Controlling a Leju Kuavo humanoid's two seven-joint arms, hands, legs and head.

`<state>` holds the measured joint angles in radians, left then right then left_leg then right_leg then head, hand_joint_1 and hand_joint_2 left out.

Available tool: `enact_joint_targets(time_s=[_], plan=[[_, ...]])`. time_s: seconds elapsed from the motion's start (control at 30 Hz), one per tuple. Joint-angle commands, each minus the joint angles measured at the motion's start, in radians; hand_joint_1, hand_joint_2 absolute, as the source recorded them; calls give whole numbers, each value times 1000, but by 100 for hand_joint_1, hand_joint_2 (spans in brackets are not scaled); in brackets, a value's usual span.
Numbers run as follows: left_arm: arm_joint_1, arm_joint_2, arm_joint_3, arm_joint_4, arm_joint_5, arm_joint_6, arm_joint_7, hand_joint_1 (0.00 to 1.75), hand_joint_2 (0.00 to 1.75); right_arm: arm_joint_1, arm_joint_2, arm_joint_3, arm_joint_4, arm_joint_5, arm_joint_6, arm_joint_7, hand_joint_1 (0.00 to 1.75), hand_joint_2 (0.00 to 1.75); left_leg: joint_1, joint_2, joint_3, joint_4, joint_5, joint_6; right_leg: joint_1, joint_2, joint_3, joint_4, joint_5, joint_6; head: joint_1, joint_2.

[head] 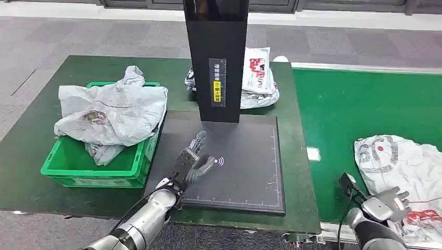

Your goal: Moved the parcel from conveyor to table for the left to box.

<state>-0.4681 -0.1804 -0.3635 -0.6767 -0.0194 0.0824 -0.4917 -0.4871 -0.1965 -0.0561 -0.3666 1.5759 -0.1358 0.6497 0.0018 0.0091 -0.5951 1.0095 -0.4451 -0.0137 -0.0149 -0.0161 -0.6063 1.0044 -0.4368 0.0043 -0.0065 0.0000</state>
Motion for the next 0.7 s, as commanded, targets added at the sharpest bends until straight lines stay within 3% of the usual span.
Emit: enact_joint_targets(time_s=[0.03,0.27,0.43,0.53,0.6,0.63,0.7], plan=[[-16,-3,49,29,8,-9,11,0,175,-18,13,29,71,-5,72,48,175,175,1,0,3,-2,0,0,1,2,4,-3,0,-1,0,0],[-13,4,67,27,29,-17,12,0,175,-19,44,8,69,-5,80,48,175,175,1,2,3,-2,0,0,1,3,3,-2,1,-1,0,0],[4,14,79,5,48,-36,16,0,175,-11,83,-8,49,-5,12,37,175,175,2,2,3,-1,-1,0,1,3,3,-2,0,-1,0,0],[10,16,85,4,53,-43,19,0,175,-9,101,-21,18,-8,-85,-1,175,175,2,3,4,-2,-1,-1,2,5,3,-3,1,-1,0,0],[22,22,91,-11,55,-43,19,0,175,-14,118,-6,-20,-7,-236,-52,175,175,1,4,2,-1,-1,0,2,4,2,-1,1,-1,0,0],[32,26,99,-27,57,-38,18,0,175,-10,138,-15,-66,-31,-362,-136,175,175,2,5,4,-2,-1,-1,2,7,2,-2,1,-1,0,0],[44,30,110,-48,50,-30,16,0,175,-11,169,-10,-135,-35,-375,-168,175,175,1,7,2,-1,-1,-1,1,8,0,0,1,-1,0,0]])
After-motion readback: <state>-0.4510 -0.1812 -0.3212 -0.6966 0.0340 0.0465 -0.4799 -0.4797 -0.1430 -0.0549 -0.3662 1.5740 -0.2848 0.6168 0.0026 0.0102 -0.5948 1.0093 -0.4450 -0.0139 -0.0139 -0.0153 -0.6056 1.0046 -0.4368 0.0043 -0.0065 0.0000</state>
